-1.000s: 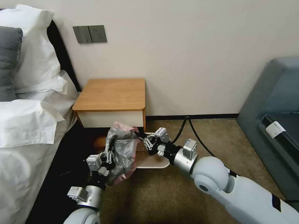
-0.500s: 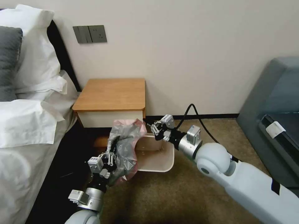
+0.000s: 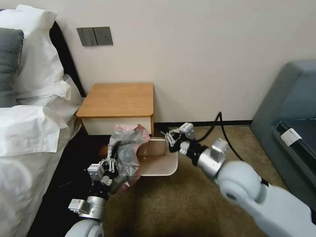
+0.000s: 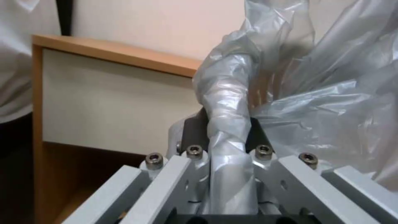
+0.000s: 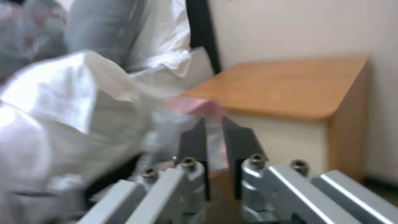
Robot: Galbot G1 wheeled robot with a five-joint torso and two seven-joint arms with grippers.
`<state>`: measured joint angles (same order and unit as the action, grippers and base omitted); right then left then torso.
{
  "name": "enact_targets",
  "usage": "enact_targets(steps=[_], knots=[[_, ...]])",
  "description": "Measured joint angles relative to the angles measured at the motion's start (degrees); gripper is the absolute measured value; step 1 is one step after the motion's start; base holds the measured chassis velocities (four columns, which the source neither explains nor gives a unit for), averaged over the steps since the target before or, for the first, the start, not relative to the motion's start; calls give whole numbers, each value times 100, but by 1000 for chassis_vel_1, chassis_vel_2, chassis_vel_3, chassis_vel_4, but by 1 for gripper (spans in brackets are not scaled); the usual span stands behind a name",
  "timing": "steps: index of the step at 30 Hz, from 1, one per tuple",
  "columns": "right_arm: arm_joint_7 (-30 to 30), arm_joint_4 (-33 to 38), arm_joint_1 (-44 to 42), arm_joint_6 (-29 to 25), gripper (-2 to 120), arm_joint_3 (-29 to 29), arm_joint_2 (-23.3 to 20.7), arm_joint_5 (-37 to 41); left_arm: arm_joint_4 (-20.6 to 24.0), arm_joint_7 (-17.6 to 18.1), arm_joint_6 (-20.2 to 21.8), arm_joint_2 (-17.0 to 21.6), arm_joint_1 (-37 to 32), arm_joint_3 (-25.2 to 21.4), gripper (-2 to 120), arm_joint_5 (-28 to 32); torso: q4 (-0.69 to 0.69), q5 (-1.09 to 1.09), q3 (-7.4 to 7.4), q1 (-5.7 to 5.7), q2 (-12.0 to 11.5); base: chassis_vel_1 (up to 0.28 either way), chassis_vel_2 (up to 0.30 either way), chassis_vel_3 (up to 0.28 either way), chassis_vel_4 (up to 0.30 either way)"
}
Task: Pick up the garbage bag from the table and place it over the trash can.
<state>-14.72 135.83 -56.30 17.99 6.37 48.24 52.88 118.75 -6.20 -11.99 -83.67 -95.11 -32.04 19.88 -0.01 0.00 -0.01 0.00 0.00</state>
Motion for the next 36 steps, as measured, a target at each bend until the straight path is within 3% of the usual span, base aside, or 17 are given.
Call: enact_targets(steps=[1,5,21,26,36], knots=[[-474,210,-47,204,20,106,164,569,-25,33,0,-34,16,-4,7,-68,1,0,0,0,0,0,0,0,0],[-795,214,-63,368,33,285,343,843,-34,53,0,-57,17,-15,7,-127,1,0,0,0,0,0,0,0,0],[-484,-365,13,418,89,996,788,291,-90,95,-2,-108,30,-1,7,-177,1,0,1,0,0,0,0,0,0],[-354,-722,169,386,87,1026,911,178,-93,82,-4,-115,10,41,7,-205,1,0,1,0,0,0,0,0,0],[-255,-1134,313,355,50,1173,1103,-9,-83,66,-5,-135,-2,68,7,-220,1,0,1,0,0,0,0,0,0]])
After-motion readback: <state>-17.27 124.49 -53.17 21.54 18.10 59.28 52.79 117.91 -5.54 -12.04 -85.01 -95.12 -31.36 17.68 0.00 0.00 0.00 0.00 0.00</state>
